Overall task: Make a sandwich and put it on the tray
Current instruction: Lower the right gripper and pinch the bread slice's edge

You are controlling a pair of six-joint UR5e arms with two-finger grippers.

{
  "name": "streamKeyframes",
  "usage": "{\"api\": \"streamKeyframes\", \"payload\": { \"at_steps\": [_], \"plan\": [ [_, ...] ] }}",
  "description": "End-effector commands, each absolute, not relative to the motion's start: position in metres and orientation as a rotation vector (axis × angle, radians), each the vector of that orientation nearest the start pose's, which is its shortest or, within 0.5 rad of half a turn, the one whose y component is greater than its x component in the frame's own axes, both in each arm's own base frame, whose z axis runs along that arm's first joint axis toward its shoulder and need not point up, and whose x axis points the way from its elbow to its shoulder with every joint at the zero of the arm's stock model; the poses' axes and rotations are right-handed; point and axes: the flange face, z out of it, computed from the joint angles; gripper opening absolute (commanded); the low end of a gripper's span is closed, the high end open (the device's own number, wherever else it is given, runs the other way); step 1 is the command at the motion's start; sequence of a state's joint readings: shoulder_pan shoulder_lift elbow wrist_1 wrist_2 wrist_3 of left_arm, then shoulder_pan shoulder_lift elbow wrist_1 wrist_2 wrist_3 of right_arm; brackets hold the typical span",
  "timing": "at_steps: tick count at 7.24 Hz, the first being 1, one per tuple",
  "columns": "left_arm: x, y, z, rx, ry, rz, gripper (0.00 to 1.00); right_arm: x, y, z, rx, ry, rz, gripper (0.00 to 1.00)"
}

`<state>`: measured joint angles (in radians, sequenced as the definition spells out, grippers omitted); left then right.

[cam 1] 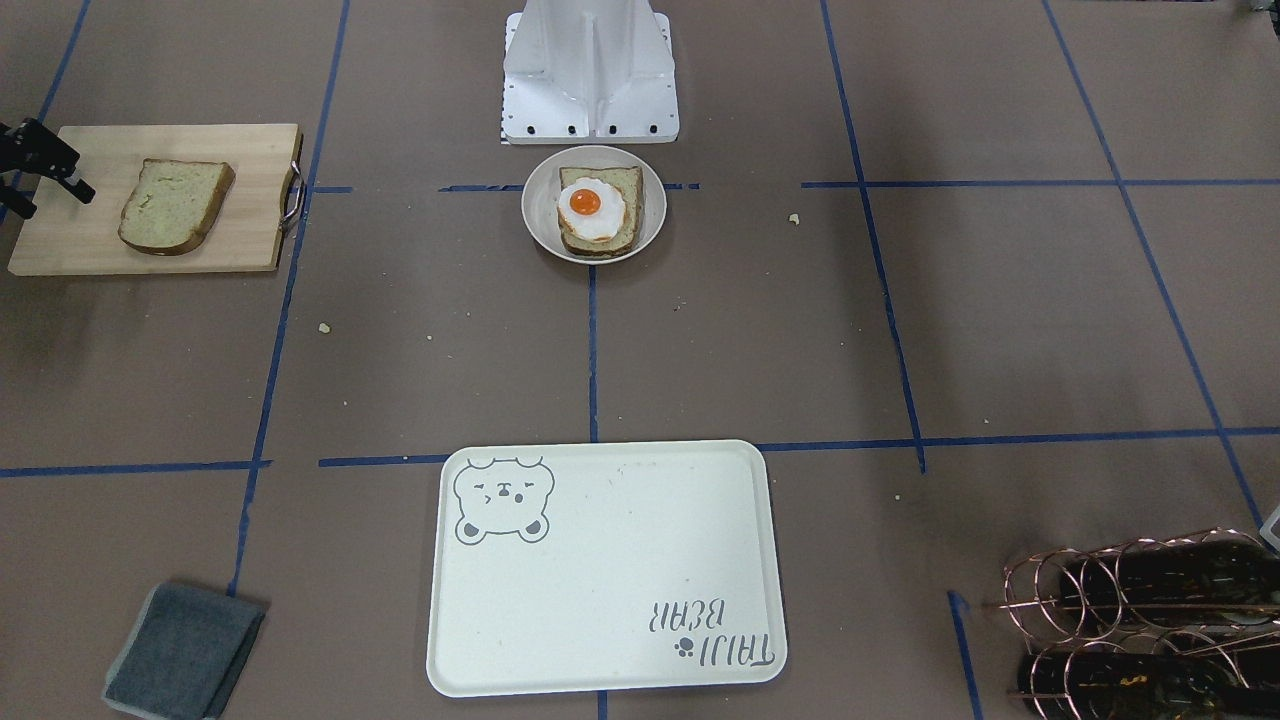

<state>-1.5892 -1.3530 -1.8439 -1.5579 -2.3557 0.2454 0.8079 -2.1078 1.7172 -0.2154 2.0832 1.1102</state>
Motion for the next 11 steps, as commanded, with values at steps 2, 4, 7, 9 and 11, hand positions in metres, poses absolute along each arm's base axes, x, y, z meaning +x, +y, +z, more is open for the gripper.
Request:
{"api": "streamKeyframes", "payload": {
  "at_steps": [2,4,7,9,11],
  "plan": [
    [-0.070,-0.401,0.622,0.144,0.773,0.232,1.00,-0.164,-0.238,0.649,0.158,-1.006,0.004,0.83],
    [-0.071,-0.401,0.622,0.143,0.773,0.230,1.00,-0.173,-0.233,0.650,0.160,-0.997,-0.017,0.76],
    [-0.071,-0.398,0.625,0.137,0.774,0.226,1.00,-0.178,-0.227,0.642,0.163,-1.050,-0.032,0.54],
    [-0.071,-0.397,0.625,0.135,0.775,0.226,1.00,-0.178,-0.227,0.642,0.164,-1.051,-0.035,0.20],
    [-0.071,-0.398,0.625,0.137,0.774,0.228,1.00,-0.179,-0.225,0.642,0.163,-1.052,-0.047,0.00]
  ]
}}
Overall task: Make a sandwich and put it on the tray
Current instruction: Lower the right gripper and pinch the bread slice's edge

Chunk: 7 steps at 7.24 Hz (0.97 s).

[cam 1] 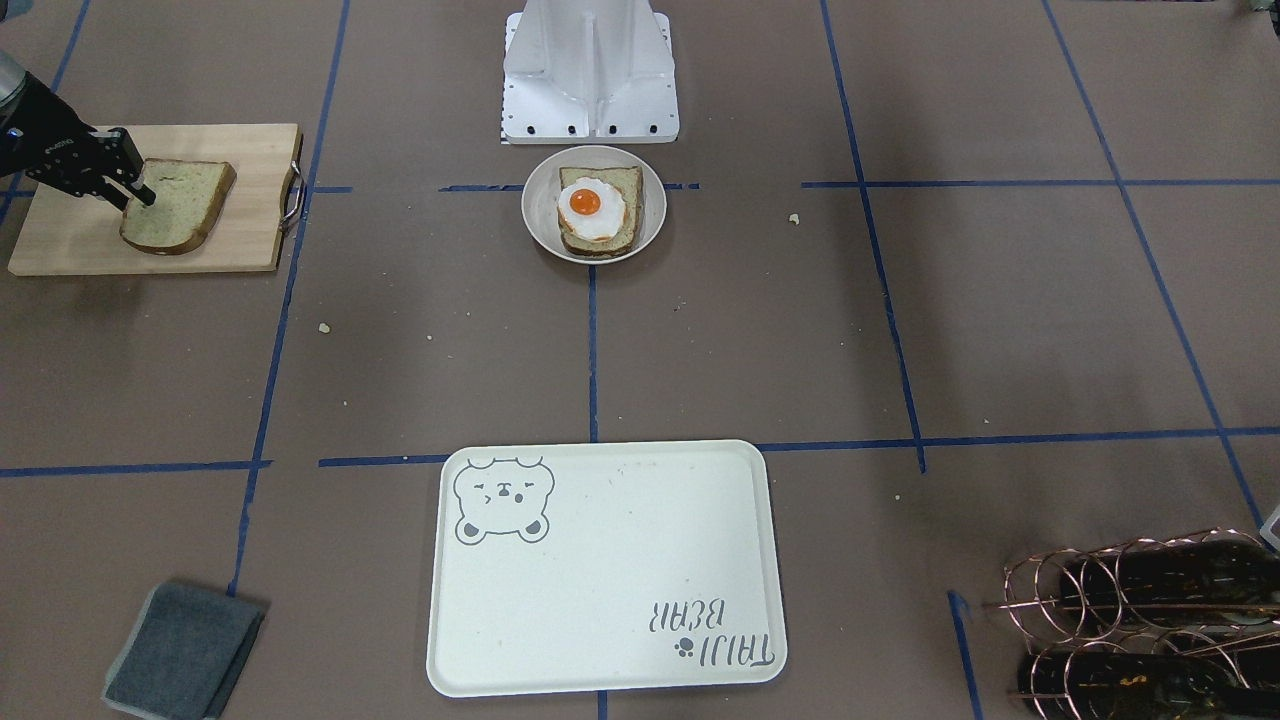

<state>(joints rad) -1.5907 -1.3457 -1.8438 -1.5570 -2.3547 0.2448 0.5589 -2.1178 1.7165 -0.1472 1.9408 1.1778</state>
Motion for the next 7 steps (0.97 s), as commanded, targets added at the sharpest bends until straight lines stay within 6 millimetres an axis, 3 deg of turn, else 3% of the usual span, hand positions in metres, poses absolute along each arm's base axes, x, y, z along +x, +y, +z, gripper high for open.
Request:
{"api": "streamKeyframes", "payload": {
  "at_steps": [1,3,4,6,7],
  "plan": [
    [-0.071,-0.398,0.624,0.138,0.774,0.227,1.00,-0.179,-0.225,0.641,0.164,-1.057,-0.061,0.00],
    [-0.071,-0.398,0.624,0.140,0.774,0.229,1.00,-0.167,-0.217,0.635,0.193,-1.112,-0.078,0.00],
    [-0.072,-0.398,0.624,0.140,0.774,0.226,1.00,-0.159,-0.207,0.622,0.178,-1.199,-0.129,0.00],
    [-0.072,-0.397,0.624,0.138,0.772,0.225,1.00,-0.159,-0.208,0.571,0.195,-1.306,-0.150,0.00],
    [-0.072,-0.397,0.625,0.137,0.773,0.225,1.00,-0.167,-0.214,0.557,0.210,-1.337,-0.163,0.00]
  ]
}}
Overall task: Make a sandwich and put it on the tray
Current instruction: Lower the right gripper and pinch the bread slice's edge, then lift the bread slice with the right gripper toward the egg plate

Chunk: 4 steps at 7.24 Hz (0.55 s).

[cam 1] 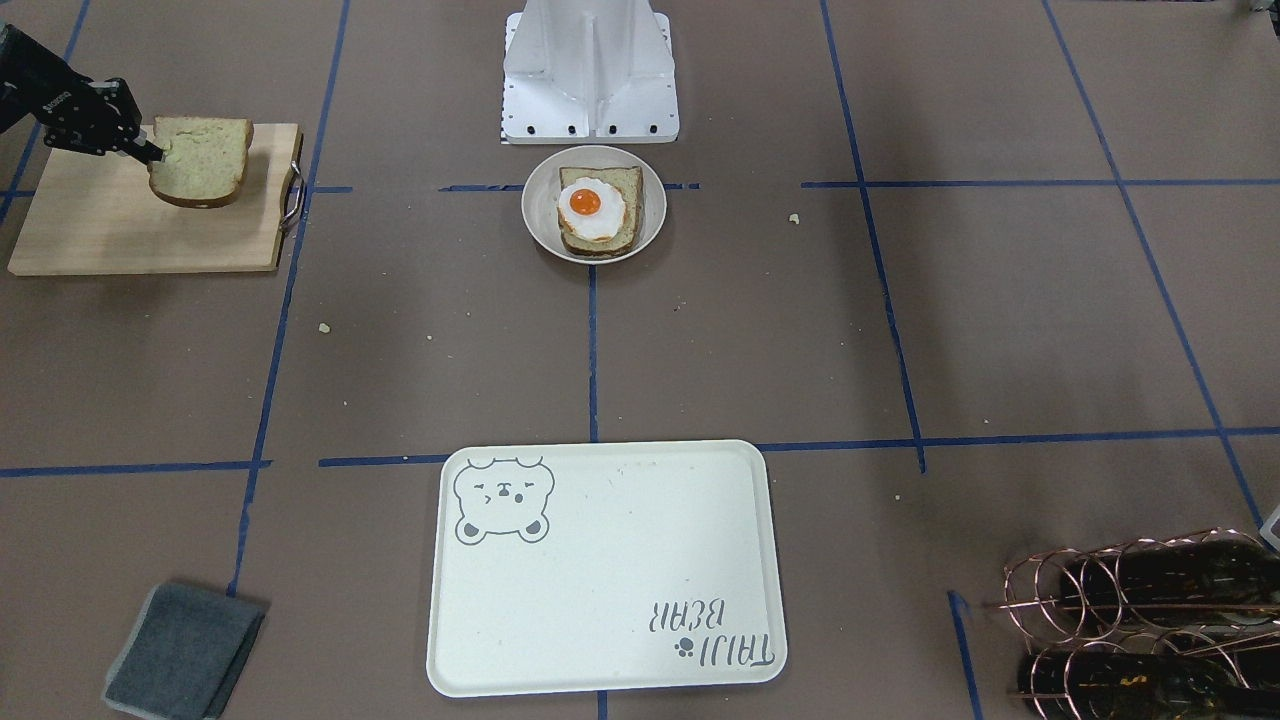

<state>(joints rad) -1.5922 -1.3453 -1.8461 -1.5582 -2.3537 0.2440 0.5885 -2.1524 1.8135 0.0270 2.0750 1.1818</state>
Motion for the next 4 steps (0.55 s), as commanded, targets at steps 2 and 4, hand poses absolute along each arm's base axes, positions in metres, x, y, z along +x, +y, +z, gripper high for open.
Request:
{"api": "streamKeyframes", "payload": {
  "at_steps": [2,4],
  "plan": [
    [-0.073,-0.397,0.625,0.137,0.772,0.220,1.00,-0.208,-0.240,0.508,0.202,-1.432,-0.116,0.00],
    [-0.073,-0.396,0.628,0.130,0.773,0.217,1.00,-0.280,-0.287,0.433,0.194,-1.531,-0.069,0.00]
  ]
}}
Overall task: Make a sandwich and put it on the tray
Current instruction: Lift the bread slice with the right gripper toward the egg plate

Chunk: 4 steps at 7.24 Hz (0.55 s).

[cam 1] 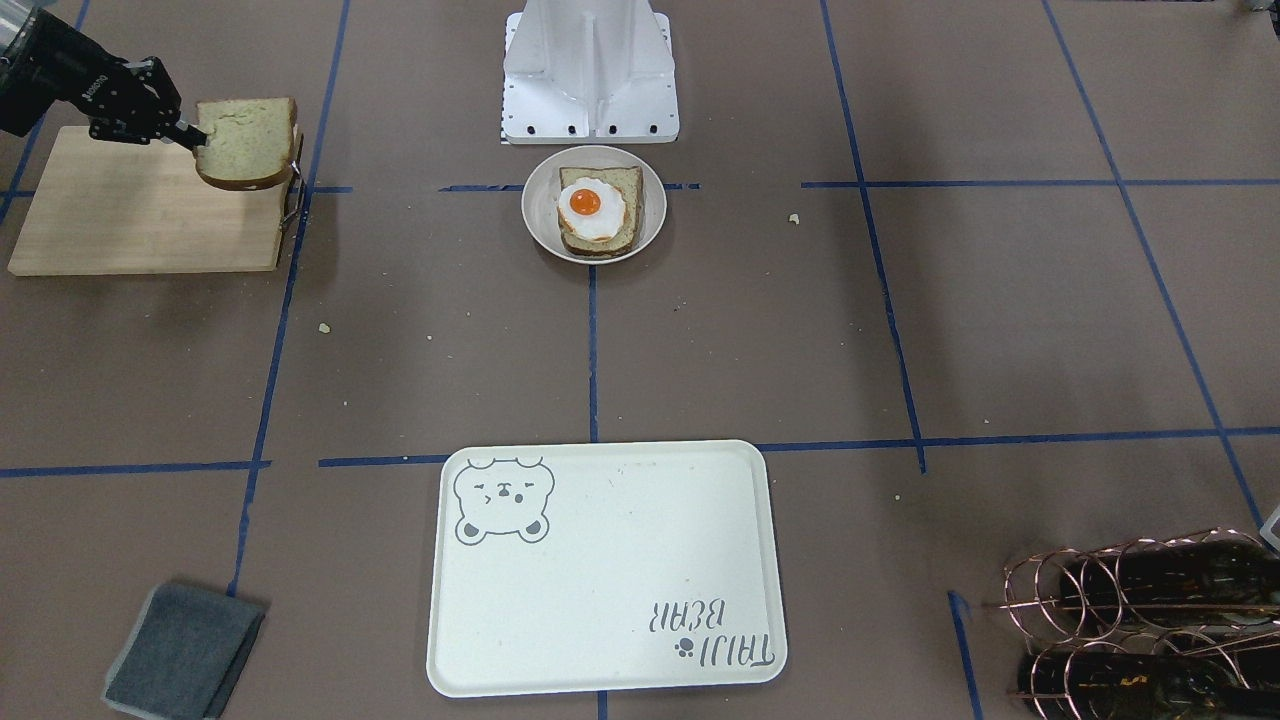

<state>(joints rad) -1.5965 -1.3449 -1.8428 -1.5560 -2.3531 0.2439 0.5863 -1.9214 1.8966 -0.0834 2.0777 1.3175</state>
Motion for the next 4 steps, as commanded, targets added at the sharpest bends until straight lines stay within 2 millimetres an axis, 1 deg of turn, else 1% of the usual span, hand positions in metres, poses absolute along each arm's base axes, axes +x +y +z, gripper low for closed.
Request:
{"api": "streamKeyframes", "payload": {
  "at_steps": [1,2,3,4],
  "plan": [
    [-0.073,-0.394,0.629,0.127,0.774,0.216,1.00,-0.309,-0.299,0.403,0.192,-1.552,-0.066,0.00],
    [-0.074,-0.390,0.631,0.122,0.776,0.212,1.00,-0.347,-0.310,0.369,0.202,-1.545,-0.050,0.00],
    [-0.074,-0.390,0.631,0.124,0.776,0.212,1.00,-0.390,-0.311,0.332,0.212,-1.533,-0.024,0.00],
    [-0.074,-0.390,0.631,0.124,0.776,0.212,1.00,-0.425,-0.300,0.307,0.187,-1.533,0.031,0.00]
  ]
}}
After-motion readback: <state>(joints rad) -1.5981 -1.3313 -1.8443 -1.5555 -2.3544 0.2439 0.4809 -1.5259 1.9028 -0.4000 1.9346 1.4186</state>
